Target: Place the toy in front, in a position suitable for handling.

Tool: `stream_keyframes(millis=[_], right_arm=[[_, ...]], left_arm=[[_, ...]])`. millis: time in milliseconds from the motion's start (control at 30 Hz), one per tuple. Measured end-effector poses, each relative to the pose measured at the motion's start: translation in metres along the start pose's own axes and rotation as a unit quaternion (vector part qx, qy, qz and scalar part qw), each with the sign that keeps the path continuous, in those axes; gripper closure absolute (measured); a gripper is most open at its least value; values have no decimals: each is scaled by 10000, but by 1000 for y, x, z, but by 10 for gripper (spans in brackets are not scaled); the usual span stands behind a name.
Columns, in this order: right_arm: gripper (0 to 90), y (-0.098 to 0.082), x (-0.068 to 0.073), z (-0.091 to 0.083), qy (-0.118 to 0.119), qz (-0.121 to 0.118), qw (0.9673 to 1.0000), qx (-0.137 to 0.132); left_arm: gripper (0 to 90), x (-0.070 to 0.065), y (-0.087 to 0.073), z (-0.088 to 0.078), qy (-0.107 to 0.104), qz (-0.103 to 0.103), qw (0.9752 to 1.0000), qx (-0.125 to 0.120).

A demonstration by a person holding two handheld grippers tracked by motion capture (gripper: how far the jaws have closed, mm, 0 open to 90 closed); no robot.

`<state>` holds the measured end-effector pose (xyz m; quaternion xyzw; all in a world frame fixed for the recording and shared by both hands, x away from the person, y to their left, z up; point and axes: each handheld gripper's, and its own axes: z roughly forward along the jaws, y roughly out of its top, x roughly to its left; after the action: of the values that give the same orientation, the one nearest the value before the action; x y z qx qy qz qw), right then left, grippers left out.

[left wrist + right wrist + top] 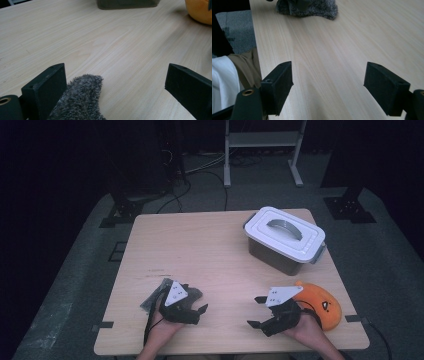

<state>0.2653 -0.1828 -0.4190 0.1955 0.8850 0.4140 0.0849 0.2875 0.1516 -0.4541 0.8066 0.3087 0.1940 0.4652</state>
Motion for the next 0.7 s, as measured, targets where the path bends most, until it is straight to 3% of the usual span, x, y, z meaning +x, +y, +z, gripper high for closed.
stream_keyframes(millis=[433,700], right_arm=[[215,-3,-13,-36,-187,82,9996,-205],[216,-7,-17,-48,-331,132,9990,-259]], left_arm=[[30,0,0,0,-6,35,10000,9],[30,0,0,-1,27,34,10000,1]])
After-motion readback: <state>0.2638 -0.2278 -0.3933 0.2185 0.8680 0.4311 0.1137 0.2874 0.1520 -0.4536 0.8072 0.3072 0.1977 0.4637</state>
